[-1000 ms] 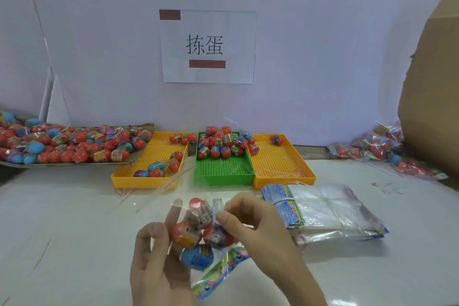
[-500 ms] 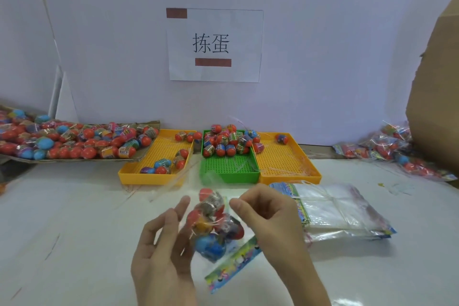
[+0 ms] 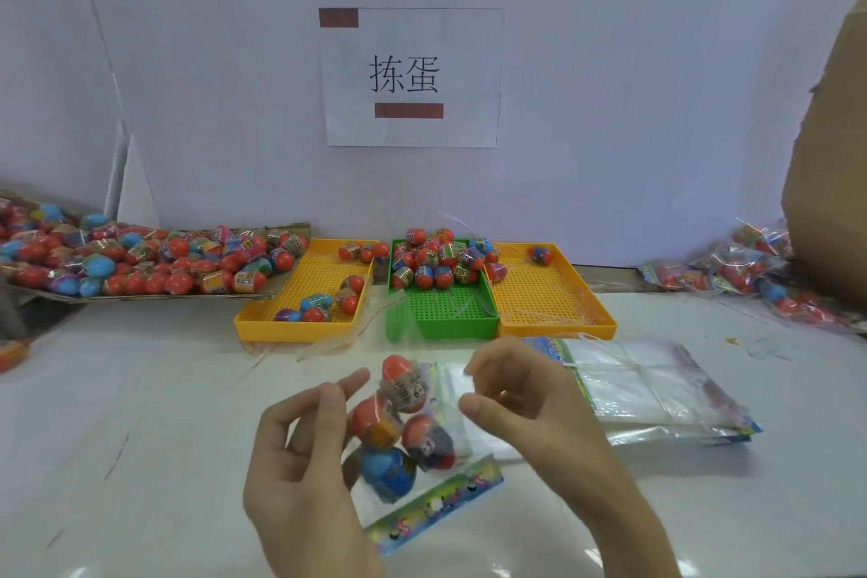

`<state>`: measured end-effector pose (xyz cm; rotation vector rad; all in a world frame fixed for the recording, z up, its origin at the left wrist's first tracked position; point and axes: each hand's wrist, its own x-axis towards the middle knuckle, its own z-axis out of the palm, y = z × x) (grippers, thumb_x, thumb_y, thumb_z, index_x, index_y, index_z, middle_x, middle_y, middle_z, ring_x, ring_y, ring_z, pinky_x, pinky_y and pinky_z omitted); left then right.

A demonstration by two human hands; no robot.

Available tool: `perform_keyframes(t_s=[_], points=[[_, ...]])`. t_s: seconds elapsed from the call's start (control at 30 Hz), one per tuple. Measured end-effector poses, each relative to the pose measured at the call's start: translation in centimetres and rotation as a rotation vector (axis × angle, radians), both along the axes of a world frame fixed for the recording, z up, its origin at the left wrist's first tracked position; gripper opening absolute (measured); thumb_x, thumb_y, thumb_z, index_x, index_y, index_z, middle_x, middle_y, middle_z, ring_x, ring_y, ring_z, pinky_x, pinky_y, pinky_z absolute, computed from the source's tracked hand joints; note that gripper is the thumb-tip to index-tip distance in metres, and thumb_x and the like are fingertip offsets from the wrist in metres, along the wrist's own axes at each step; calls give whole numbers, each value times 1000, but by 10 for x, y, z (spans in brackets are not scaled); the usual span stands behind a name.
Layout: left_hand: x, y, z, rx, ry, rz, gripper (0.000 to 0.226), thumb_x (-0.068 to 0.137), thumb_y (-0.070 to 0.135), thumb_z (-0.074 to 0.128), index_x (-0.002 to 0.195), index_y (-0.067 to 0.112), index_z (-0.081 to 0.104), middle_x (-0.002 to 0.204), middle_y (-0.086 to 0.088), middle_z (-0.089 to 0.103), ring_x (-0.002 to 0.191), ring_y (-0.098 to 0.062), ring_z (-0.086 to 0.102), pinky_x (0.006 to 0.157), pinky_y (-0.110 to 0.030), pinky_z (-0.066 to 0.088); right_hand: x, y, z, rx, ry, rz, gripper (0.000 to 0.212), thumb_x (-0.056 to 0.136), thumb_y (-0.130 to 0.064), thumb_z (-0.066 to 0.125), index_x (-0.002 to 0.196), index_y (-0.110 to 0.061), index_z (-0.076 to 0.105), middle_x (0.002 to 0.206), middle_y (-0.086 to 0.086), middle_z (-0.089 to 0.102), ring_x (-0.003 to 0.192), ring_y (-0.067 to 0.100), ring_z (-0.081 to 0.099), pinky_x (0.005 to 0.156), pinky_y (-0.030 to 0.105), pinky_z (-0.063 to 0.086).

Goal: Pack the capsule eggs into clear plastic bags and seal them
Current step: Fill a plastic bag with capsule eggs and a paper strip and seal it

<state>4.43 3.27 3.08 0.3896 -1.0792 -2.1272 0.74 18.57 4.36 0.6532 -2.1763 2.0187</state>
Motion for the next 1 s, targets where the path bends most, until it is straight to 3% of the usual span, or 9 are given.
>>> perform_keyframes(t_s=[0.1, 0.2, 0.33, 0.47, 0.6, 0.73, 0.8, 0.9, 1.0], points=[[0, 0, -1, -124, 27, -44, 12, 78, 27, 67, 82, 16, 63, 84, -5, 79, 71, -11, 74, 55, -16, 55, -1, 8, 0, -94, -75, -47, 47, 70, -44, 78, 113, -38, 63, 101, -6, 69, 93, 12, 68, 81, 26, 54], [2, 7, -7, -252, 53, -156, 6, 74, 25, 67, 78, 21, 68, 83, -8, 79, 79, -17, 76, 63, -19, 58, 0, -7, -1, -26, -155, -40, 43, 71, -58, 73, 109, -40, 67, 105, -6, 72, 98, 11, 70, 86, 32, 56], [1, 2, -10, -307, 68, -184, 7, 72, 26, 69, 78, 28, 71, 85, -11, 78, 81, -25, 76, 70, -26, 61, 2, -22, 0, -129, -165, 1, 8, 78, -28, 74, 75, -21, 71, 72, 0, 69, 69, 12, 63, 70, 26, 51], [-2, -6, -16, -360, -39, -441, 39, 70, 43, 86, 103, 30, 70, 103, 3, 78, 96, -16, 74, 81, -38, 59, 2, -21, 1, -211, -132, -68, 9, 74, -25, 75, 70, -20, 69, 69, 1, 66, 65, 12, 61, 64, 23, 50], [0, -4, -18, -436, -52, -470, 17, 70, 29, 79, 87, 30, 79, 88, 2, 79, 82, -8, 74, 69, -16, 56, 5, -23, 3, -101, -77, -100, 9, 74, -25, 77, 70, -22, 70, 71, -1, 68, 72, 12, 64, 67, 28, 50], [1, -7, -21, -424, -57, -331, 15, 72, 10, 77, 77, 24, 78, 77, -3, 77, 71, -6, 72, 61, -13, 54, 8, -29, 3, 27, -28, -102, 33, 82, -8, 81, 66, -33, 67, 75, -4, 70, 76, 10, 65, 72, 37, 52], [2, -6, -22, -421, -55, -301, 12, 73, 14, 77, 75, 26, 77, 76, -2, 76, 69, -5, 72, 60, -12, 53, 8, -30, 1, 61, -16, -118, 32, 84, -8, 79, 67, -33, 68, 75, -5, 70, 77, 10, 66, 73, 38, 53], [1, -5, -19, -359, -68, -285, 18, 60, 35, 75, 76, 28, 76, 77, 0, 77, 69, -6, 73, 58, -12, 53, 9, -28, 3, 18, -44, -64, 7, 86, -29, 78, 86, -31, 71, 84, -3, 72, 84, 15, 69, 73, 33, 54], [0, -9, -21, -348, -86, -258, 19, 59, 38, 76, 76, 30, 76, 77, 1, 78, 69, -6, 73, 58, -12, 53, 8, -24, 2, 15, -143, 30, 30, 77, -48, 77, 104, -36, 67, 96, -3, 71, 88, 15, 69, 72, 28, 53]])
